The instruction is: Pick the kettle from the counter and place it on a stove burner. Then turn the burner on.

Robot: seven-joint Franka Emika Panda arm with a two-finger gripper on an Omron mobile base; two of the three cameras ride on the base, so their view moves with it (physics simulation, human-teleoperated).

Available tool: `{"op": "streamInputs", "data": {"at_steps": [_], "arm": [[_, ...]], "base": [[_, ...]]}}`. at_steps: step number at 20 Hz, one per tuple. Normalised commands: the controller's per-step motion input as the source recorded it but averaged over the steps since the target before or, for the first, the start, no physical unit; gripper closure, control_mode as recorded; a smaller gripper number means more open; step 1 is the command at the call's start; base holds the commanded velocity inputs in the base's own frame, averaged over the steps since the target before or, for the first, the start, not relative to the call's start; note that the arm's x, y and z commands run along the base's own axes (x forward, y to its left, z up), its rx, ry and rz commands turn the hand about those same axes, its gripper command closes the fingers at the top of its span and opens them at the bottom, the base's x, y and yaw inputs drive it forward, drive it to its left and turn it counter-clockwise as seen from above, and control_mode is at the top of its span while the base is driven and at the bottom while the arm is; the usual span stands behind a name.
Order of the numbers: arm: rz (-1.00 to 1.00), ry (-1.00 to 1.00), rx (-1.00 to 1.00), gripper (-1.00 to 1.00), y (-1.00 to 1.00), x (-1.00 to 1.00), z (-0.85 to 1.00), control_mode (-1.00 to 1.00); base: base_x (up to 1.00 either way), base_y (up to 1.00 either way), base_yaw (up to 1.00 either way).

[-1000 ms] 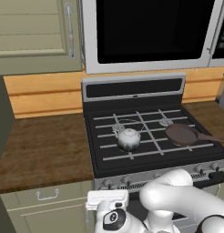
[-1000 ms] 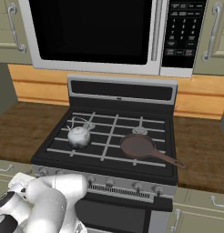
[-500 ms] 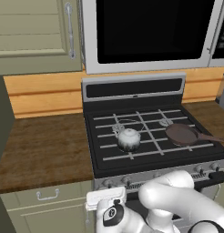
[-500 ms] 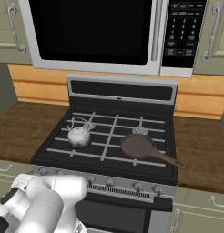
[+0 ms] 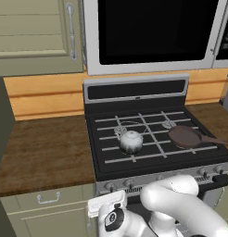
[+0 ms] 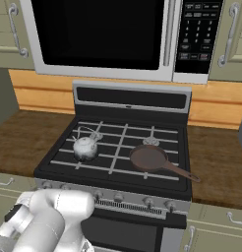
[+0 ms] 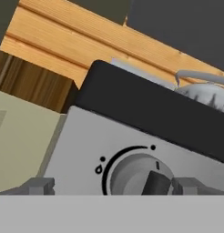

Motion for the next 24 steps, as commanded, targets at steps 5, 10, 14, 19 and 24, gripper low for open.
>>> {"op": "streamInputs", "data": {"at_steps": [5,10,14,19,24], "arm": [[0.06,0.00,0.02,-1.00,0.00,0.13,-0.13,-1.00],[0.08,0.00,0.02,-1.00,0.00,0.19,0.00,-1.00],[0.13,0.09,0.00,-1.00,0.00,0.18,0.00,-1.00],[0.19,0.20,-0.02,-1.00,0.00,0.16,0.13,-1.00],[0.24,0.26,-0.07,-1.00,0.07,0.04,0.24,-1.00]], "base": [[0.00,0.00,0.00],[0.00,0.00,0.00],[0.00,0.00,0.00],[0.00,0.00,0.00],[0.00,0.00,0.00]]}}
